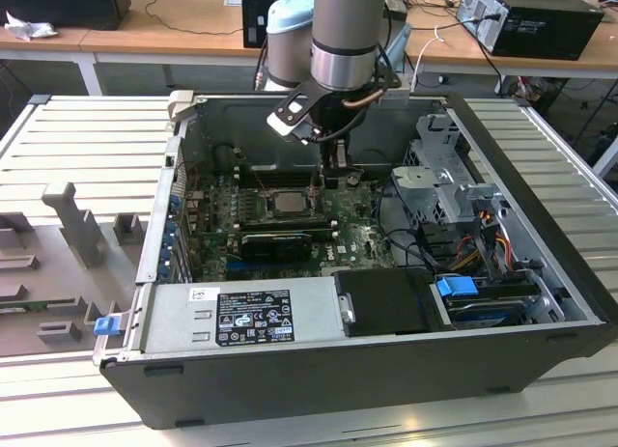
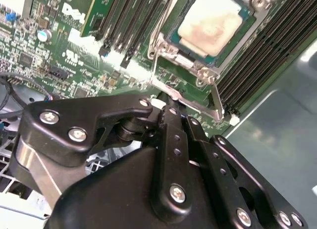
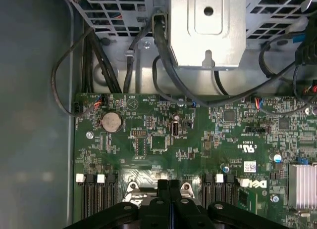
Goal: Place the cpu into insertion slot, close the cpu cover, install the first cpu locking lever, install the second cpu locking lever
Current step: 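Close the cpu cover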
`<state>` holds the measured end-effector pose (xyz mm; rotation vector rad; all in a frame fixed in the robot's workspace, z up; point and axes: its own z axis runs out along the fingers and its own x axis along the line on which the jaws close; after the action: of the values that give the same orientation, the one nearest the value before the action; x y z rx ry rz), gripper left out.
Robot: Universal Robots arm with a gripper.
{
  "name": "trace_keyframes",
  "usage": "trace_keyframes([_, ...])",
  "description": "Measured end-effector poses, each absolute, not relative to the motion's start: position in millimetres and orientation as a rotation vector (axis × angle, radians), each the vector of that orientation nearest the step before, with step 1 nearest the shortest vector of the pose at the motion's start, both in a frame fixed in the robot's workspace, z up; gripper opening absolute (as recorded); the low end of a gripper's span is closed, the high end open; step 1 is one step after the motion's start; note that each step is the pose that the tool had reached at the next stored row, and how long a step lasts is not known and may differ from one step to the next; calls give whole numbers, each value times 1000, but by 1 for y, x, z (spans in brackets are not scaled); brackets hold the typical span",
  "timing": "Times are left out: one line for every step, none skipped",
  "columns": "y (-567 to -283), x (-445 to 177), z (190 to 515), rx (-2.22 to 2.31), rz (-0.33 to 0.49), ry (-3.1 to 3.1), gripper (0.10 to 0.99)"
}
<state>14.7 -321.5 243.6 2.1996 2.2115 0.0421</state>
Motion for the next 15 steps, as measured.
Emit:
trace_keyframes([-322, 12, 244, 2199, 42, 2212, 106])
trace_keyframes([-322, 8, 244, 2199, 42, 2212, 106])
trace_keyframes([-322, 6, 244, 2200, 42, 2212, 106])
trace_keyframes([-322, 2, 243, 2200, 42, 2212, 106])
trace_keyframes([-322, 0, 243, 2200, 43, 2212, 106])
trace_keyframes([-322, 0, 243, 2200, 42, 2212, 106])
trace_keyframes([-322, -1, 242, 2200, 42, 2212, 106])
trace_keyframes([-322, -2, 242, 2200, 41, 2212, 106])
trace_keyframes([-322, -3, 240, 2200, 41, 2213, 106])
trace_keyframes([-322, -5, 237, 2200, 40, 2213, 106])
trace_keyframes([-322, -7, 235, 2198, 40, 2215, 106])
trace_keyframes([-322, -9, 234, 2196, 40, 2218, 106])
trace_keyframes([-322, -11, 233, 2194, 39, 2221, 106])
trace_keyframes([-322, -14, 232, 2191, 39, 2226, 106])
trace_keyframes([-322, -20, 231, 2189, 38, 2227, 106])
